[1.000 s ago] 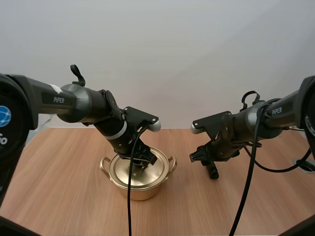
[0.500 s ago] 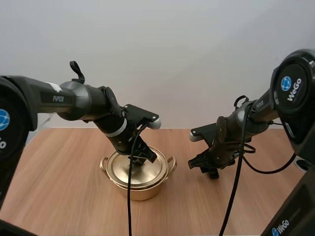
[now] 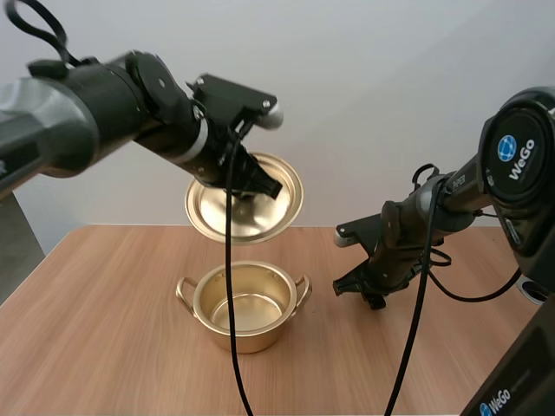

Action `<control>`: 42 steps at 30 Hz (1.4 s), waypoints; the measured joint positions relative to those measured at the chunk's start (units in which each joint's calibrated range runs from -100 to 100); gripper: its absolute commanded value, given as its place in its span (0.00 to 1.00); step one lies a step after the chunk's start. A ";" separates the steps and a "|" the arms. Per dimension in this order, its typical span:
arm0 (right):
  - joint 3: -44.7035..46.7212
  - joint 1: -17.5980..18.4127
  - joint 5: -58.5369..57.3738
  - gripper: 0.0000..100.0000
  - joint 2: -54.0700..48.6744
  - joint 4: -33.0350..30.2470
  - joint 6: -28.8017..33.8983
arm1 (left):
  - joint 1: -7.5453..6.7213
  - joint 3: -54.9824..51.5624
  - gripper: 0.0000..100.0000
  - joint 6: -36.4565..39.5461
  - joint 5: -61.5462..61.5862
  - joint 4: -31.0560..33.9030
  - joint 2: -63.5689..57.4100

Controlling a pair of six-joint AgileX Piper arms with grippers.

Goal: Open the pot, put the car inside, and close it

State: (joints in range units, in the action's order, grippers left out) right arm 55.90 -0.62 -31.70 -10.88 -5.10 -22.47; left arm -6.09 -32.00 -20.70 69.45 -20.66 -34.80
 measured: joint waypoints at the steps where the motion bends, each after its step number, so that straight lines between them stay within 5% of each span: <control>1: -0.27 0.00 -0.18 0.00 -0.48 0.13 0.12 | 0.00 1.45 0.00 0.03 0.00 0.00 -1.37; 8: -4.95 0.19 -6.41 0.00 -6.16 2.07 -0.82 | 0.00 9.24 0.00 1.30 5.86 0.00 -6.93; 17: -13.38 4.88 -22.33 0.00 -12.61 16.40 -13.11 | 0.00 16.87 0.00 3.80 5.90 -0.41 -9.16; 27: -14.93 14.35 -32.87 0.00 -6.73 31.83 -26.77 | 0.00 25.41 0.00 5.70 10.01 -1.76 -9.20; 34: -14.93 17.33 -34.26 0.00 0.27 32.33 -28.67 | 1.21 25.73 0.00 5.70 12.28 -1.90 -9.20; 39: -14.93 17.33 -32.77 0.73 3.27 32.39 -28.58 | 1.85 25.73 0.00 5.70 12.66 -3.19 -9.20; 40: -14.93 17.33 -31.69 0.75 3.27 32.39 -28.58 | 1.85 25.73 0.00 5.70 13.37 -3.21 -9.20; 42: -14.93 17.33 -31.01 0.62 3.27 32.49 -28.58 | 1.85 25.73 0.00 5.70 13.81 -3.21 -9.20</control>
State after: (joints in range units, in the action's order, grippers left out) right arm 40.97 16.71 -62.71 -7.61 27.39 -51.05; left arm -4.24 -6.27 -15.00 83.26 -23.87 -44.00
